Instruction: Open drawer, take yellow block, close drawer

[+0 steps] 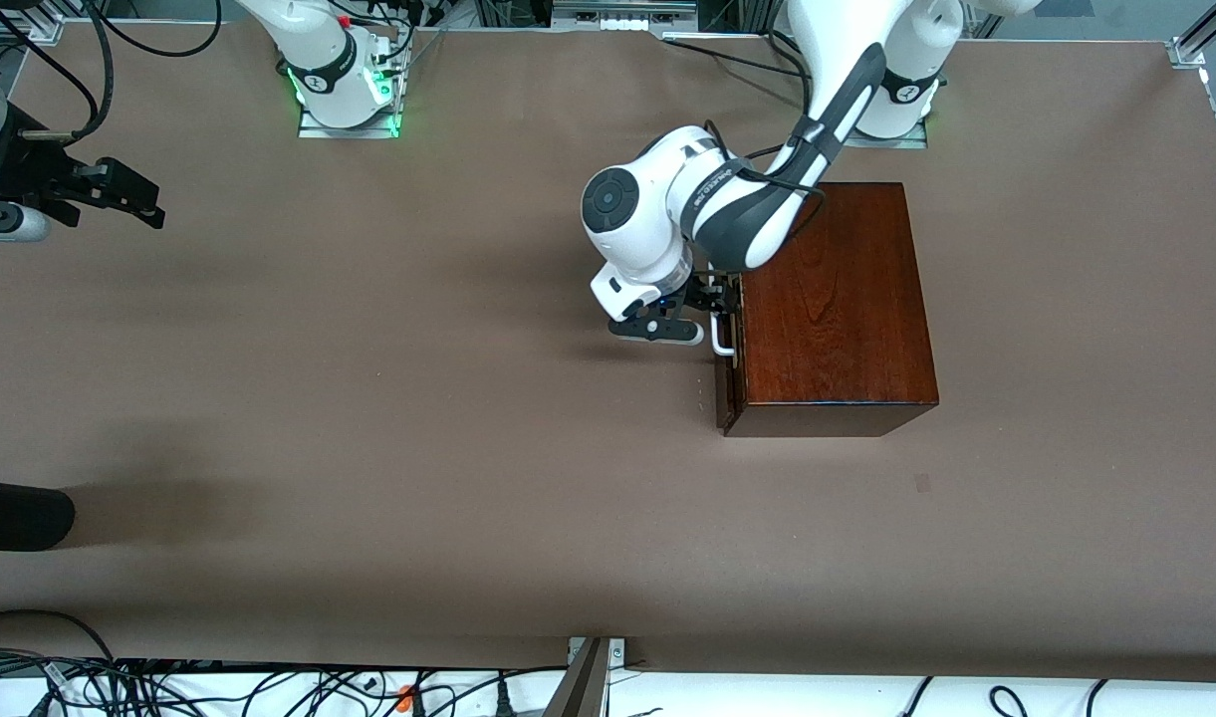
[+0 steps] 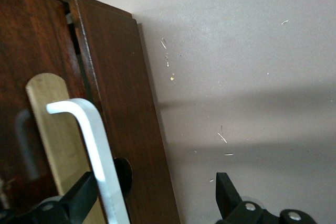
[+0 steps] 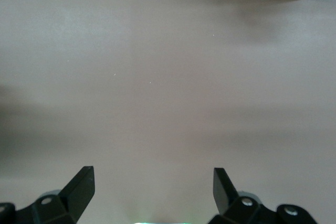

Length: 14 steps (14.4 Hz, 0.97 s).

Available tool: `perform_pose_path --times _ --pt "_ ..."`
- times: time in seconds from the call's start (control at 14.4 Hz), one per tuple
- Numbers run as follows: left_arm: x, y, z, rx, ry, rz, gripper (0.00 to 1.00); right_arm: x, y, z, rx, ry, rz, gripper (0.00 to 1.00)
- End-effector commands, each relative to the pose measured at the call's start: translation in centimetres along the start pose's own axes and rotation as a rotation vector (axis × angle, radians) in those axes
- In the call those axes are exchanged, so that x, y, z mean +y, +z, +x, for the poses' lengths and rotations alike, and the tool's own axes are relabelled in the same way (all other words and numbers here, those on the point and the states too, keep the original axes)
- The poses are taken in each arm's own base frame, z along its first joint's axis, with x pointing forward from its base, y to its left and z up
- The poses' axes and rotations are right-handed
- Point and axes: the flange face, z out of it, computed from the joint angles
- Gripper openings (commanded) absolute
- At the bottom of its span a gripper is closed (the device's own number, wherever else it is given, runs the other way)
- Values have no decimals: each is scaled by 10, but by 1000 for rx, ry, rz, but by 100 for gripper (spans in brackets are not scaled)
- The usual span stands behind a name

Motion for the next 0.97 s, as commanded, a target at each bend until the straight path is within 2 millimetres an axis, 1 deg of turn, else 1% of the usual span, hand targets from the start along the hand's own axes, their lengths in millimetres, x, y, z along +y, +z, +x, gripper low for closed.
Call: perform_pose_path --times 0.0,0.14,0.28,0.49,0.63,0.9 --pt "9 5 0 24 -9 40 100 1 -5 -1 12 15 0 100" --pt "17 6 -5 24 -40 40 100 1 -6 -1 13 15 0 100" --pt "31 4 -11 33 -56 37 100 0 -6 -1 13 14 1 100" --pt "44 9 -12 44 -96 2 100 1 -6 0 17 15 1 100" --pt "56 6 -15 70 -95 -30 100 1 -6 0 17 15 1 100" --pt "63 4 -9 109 -99 -85 100 1 -6 0 18 15 1 100"
